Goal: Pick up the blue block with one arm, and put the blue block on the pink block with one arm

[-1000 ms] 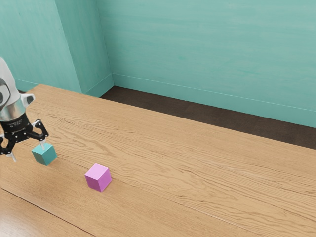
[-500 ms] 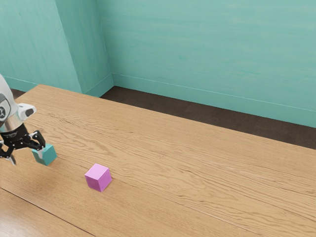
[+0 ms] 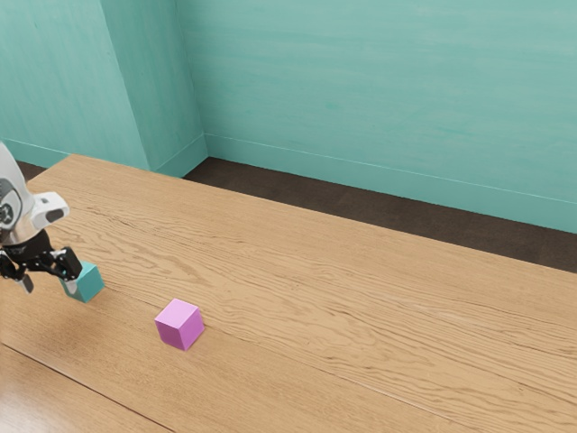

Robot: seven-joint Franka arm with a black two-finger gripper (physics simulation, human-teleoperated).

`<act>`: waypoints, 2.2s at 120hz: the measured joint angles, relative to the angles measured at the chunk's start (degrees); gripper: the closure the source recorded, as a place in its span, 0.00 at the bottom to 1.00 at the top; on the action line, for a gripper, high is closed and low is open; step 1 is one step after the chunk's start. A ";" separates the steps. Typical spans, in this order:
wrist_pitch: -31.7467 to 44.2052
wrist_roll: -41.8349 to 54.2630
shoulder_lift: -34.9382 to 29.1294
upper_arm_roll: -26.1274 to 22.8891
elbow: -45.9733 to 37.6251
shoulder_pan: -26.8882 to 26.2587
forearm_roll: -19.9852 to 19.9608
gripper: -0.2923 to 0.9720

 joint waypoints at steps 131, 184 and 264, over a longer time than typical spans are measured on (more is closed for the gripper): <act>7.70 21.63 24.84 0.00 19.68 1.89 -2.64 0.23; 7.77 24.52 26.75 -0.02 19.67 1.86 -4.59 0.23; 7.45 24.76 16.50 -0.06 18.68 -4.00 -5.04 0.45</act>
